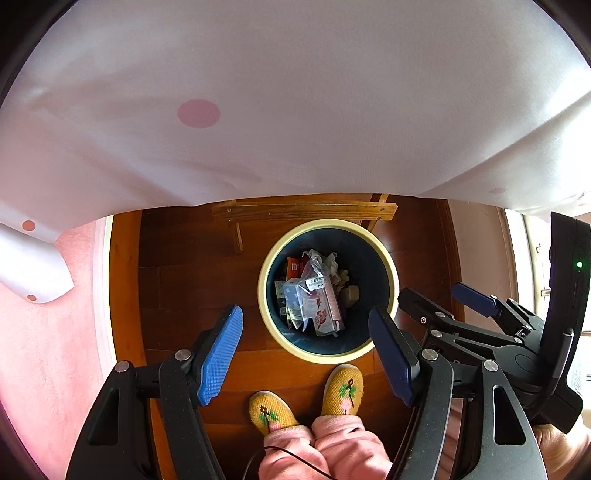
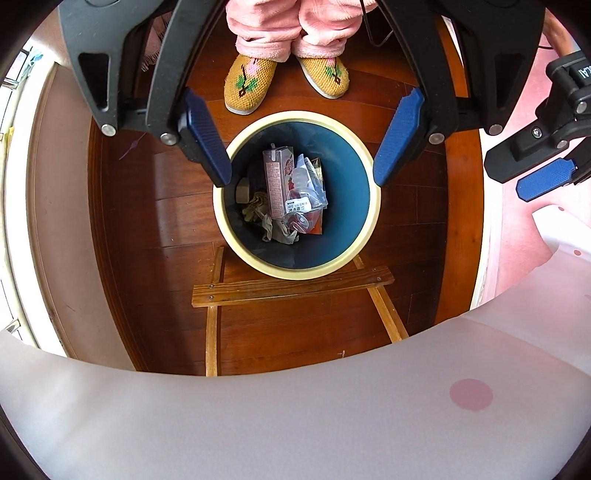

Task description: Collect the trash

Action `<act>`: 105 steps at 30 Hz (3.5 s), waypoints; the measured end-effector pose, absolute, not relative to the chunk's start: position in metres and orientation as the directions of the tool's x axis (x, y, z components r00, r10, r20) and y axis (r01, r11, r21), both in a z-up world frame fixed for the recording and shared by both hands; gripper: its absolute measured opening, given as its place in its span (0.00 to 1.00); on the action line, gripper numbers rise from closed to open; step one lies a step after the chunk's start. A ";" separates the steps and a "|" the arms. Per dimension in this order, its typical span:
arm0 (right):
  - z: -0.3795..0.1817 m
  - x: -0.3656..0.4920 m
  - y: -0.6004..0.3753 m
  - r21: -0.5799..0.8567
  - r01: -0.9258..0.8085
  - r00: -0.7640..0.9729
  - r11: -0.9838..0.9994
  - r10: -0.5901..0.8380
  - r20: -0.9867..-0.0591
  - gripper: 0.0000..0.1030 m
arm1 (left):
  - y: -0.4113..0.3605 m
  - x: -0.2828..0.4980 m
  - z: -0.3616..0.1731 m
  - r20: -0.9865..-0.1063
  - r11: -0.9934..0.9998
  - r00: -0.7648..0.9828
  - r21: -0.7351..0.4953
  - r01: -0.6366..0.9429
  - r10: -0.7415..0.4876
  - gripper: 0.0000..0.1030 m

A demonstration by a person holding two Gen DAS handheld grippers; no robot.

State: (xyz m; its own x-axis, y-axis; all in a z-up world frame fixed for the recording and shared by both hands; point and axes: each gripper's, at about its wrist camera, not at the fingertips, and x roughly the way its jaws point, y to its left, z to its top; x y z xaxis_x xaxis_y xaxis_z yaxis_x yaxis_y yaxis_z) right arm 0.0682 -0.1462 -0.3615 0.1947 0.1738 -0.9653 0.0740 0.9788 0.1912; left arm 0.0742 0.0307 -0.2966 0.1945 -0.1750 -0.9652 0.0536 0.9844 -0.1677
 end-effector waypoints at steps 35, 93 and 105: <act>-0.058 0.063 -0.164 0.197 0.047 0.384 0.979 0.164 -0.909 0.75 | 0.024 0.049 -0.014 -0.916 0.995 0.392 -0.053 0.086 -0.083 0.70; 0.066 0.073 -0.169 0.183 -0.038 0.549 0.982 0.173 -0.818 0.75 | 0.014 0.060 0.077 -0.845 1.000 0.535 -0.021 0.004 -0.020 0.70; 0.064 0.076 -0.168 0.184 -0.044 0.545 0.982 0.178 -0.820 0.75 | 0.015 0.064 0.068 -0.858 1.000 0.513 -0.008 -0.006 -0.004 0.70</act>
State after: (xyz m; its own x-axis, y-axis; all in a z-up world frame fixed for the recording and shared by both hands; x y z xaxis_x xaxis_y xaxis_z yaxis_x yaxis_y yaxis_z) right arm 0.0761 -0.1684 0.0636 0.5447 0.1778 -0.8196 -0.0441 0.9820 0.1838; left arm 0.0641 0.0150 0.0677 0.5130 -0.0036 -0.8584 -0.0059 1.0000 -0.0077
